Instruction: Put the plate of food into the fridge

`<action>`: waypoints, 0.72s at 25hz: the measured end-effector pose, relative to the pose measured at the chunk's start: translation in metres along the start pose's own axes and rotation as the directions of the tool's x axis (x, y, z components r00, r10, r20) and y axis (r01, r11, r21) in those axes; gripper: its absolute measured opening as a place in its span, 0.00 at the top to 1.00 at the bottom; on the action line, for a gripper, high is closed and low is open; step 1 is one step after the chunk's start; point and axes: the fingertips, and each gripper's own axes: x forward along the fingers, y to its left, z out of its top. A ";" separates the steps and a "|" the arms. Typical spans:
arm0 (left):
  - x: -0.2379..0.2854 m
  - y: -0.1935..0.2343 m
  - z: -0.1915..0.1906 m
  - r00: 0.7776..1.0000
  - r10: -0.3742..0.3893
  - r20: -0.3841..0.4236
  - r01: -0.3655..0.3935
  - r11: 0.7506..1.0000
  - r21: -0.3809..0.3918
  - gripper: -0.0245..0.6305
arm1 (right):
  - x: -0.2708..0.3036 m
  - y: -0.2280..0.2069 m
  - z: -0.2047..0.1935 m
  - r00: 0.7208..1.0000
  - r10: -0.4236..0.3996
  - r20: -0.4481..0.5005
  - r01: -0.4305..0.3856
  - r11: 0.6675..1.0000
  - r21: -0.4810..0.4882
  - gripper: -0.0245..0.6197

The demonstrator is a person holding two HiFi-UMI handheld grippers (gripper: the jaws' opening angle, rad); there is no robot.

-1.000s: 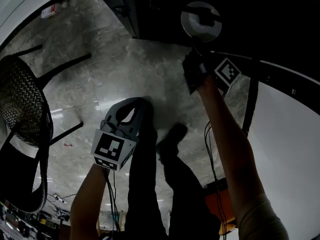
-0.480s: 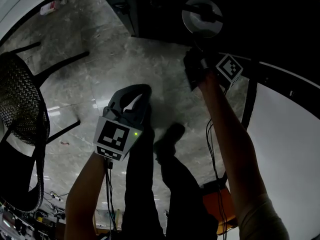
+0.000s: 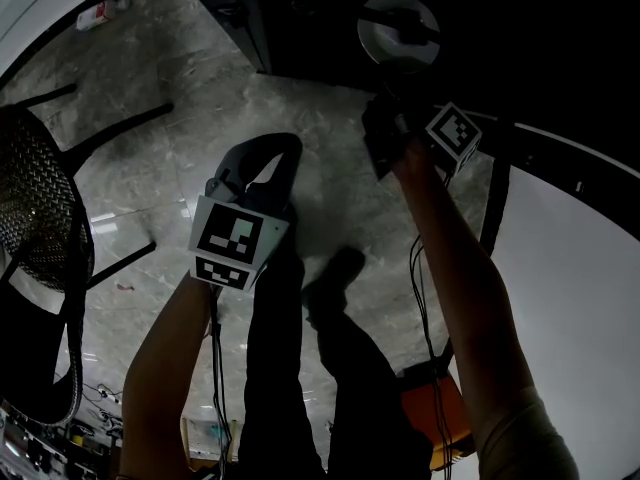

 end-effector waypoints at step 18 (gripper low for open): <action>-0.001 -0.002 -0.008 1.000 0.002 -0.020 -0.002 1.000 -0.006 0.95 | 0.004 0.002 0.008 1.000 0.018 0.013 -0.018 1.000 0.005 0.89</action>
